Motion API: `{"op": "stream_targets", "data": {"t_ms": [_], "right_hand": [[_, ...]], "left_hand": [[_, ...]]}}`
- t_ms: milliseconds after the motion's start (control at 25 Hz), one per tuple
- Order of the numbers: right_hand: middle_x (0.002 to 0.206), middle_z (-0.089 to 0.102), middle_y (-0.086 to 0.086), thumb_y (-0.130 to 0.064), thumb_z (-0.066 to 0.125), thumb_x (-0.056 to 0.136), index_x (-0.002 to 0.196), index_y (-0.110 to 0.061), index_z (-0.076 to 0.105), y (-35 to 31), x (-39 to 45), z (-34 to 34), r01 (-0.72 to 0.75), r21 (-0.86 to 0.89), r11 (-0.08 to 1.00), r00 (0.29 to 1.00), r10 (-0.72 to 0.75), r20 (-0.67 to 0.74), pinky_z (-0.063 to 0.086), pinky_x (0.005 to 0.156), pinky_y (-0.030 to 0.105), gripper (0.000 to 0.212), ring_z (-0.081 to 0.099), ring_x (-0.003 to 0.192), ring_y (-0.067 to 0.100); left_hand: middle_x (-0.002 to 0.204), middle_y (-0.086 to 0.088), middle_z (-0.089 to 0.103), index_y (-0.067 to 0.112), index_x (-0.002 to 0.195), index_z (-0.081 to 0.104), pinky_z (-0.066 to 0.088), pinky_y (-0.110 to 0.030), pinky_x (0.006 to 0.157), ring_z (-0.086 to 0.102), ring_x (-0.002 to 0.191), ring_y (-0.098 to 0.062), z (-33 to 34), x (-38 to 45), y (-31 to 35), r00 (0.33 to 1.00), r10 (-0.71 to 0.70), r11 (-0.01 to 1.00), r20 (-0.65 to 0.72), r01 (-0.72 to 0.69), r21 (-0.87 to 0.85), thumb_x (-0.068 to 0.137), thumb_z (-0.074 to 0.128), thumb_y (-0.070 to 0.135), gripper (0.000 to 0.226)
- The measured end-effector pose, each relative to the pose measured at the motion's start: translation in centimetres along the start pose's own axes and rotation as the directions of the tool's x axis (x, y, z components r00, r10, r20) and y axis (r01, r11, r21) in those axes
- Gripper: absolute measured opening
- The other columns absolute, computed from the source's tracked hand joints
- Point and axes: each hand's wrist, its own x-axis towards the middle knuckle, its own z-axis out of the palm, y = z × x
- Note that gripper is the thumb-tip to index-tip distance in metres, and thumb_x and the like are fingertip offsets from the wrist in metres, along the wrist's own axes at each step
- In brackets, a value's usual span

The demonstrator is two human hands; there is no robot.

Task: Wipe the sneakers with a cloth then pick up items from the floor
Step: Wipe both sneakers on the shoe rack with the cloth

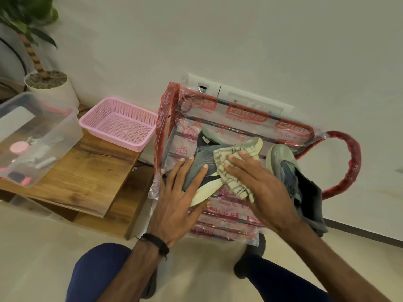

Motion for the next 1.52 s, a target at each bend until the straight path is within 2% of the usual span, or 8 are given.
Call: {"op": "stream_targets", "data": {"t_ms": [160, 360, 560, 760, 920, 1120, 1320, 1520], "right_hand": [[0.153, 0.046, -0.001, -0.001, 0.063, 0.085, 0.142, -0.02, 0.055, -0.5, 1.5, 0.2, -0.258, 0.15, 0.954, 0.95, 0.279, -0.138, 0.033, 0.118, 0.053, 0.061, 0.029, 0.15, 0.017], [0.152, 0.047, 0.005, -0.02, 0.071, 0.086, 0.145, -0.019, 0.052, -1.2, 0.4, 0.7, 0.07, -0.042, 0.997, 0.997, -0.071, -0.011, 0.034, 0.117, 0.053, 0.062, 0.035, 0.146, 0.026], [0.149, 0.051, 0.003, 0.0, 0.077, 0.081, 0.14, -0.02, 0.057, 2.0, 0.5, -1.0, -0.298, 0.032, 0.954, 0.944, 0.3, -0.135, 0.031, 0.119, 0.045, 0.065, 0.036, 0.146, 0.023], [0.153, 0.046, 0.0, -0.009, 0.077, 0.083, 0.143, -0.02, 0.054, 0.1, -2.0, -1.0, 0.06, 0.03, 0.998, 0.998, -0.061, 0.023, 0.032, 0.118, 0.048, 0.065, 0.032, 0.149, 0.02], [0.151, 0.049, -0.002, -0.006, 0.071, 0.087, 0.14, -0.028, 0.054, 2.1, -1.4, -1.5, -0.332, 0.221, 0.917, 0.929, 0.359, -0.094, 0.034, 0.118, 0.051, 0.06, 0.033, 0.148, 0.017], [0.154, 0.045, -0.001, -0.021, 0.069, 0.088, 0.145, -0.021, 0.052, -1.4, -2.9, 0.4, 0.041, 0.116, 0.992, 0.999, -0.039, -0.026, 0.03, 0.12, 0.042, 0.059, 0.029, 0.149, 0.018], [0.152, 0.048, -0.002, -0.01, 0.072, 0.086, 0.143, -0.021, 0.054, 2.3, -1.7, -0.8, -0.366, 0.137, 0.92, 0.913, 0.384, -0.136, 0.037, 0.116, 0.051, 0.06, 0.03, 0.149, 0.016], [0.155, 0.044, 0.0, -0.014, 0.08, 0.081, 0.146, -0.022, 0.049, 0.9, -3.8, -1.2, 0.025, -0.015, 1.0, 0.998, -0.025, 0.05, 0.038, 0.114, 0.051, 0.073, 0.03, 0.149, 0.02]], "left_hand": [[0.164, -0.012, 0.021, 0.022, 0.158, 0.027, 0.033, -0.064, 0.113, 0.02, 0.151, -0.033, 0.4, 0.0, 0.3, 1.0, 0.012, 1.0, -0.022, -0.012, 0.012, 0.092, 0.069, 0.044, 0.082], [0.16, -0.015, 0.027, 0.018, 0.156, 0.03, 0.04, -0.065, 0.107, 0.025, 0.147, -0.034, 0.3, -0.5, 0.4, 0.998, 0.032, 0.999, -0.048, -0.03, 0.036, 0.091, 0.067, 0.043, 0.079], [0.16, -0.015, 0.025, 0.018, 0.154, 0.032, 0.042, -0.072, 0.097, 0.024, 0.146, -0.035, 0.2, -0.5, 1.6, 0.993, 0.115, 0.986, -0.009, -0.113, 0.122, 0.069, 0.088, 0.03, 0.103], [0.16, -0.014, 0.025, 0.019, 0.153, 0.033, 0.034, -0.073, 0.104, 0.025, 0.146, -0.034, 0.2, -0.8, 1.1, 0.989, 0.146, 0.975, -0.033, -0.138, 0.174, 0.064, 0.092, 0.026, 0.107], [0.158, -0.014, 0.027, 0.018, 0.151, 0.036, 0.031, -0.074, 0.106, 0.027, 0.143, -0.034, 0.2, -0.9, 2.1, 0.976, 0.219, 0.954, -0.013, -0.212, 0.21, 0.052, 0.097, 0.023, 0.116], [0.159, -0.014, 0.027, 0.016, 0.152, 0.034, 0.04, -0.073, 0.1, 0.029, 0.142, -0.035, 0.0, -1.2, 1.6, 0.986, 0.165, 0.974, -0.022, -0.16, 0.161, 0.057, 0.095, 0.019, 0.113], [0.158, -0.014, 0.029, 0.014, 0.151, 0.034, 0.034, -0.074, 0.104, 0.029, 0.143, -0.034, 0.3, -1.0, 1.8, 0.98, 0.199, 0.963, -0.003, -0.196, 0.184, 0.057, 0.094, 0.018, 0.112], [0.157, -0.014, 0.028, 0.013, 0.151, 0.034, 0.039, -0.073, 0.101, 0.029, 0.141, -0.034, 0.1, -1.1, 1.5, 0.981, 0.193, 0.968, -0.01, -0.188, 0.168, 0.056, 0.094, 0.017, 0.113]]}}
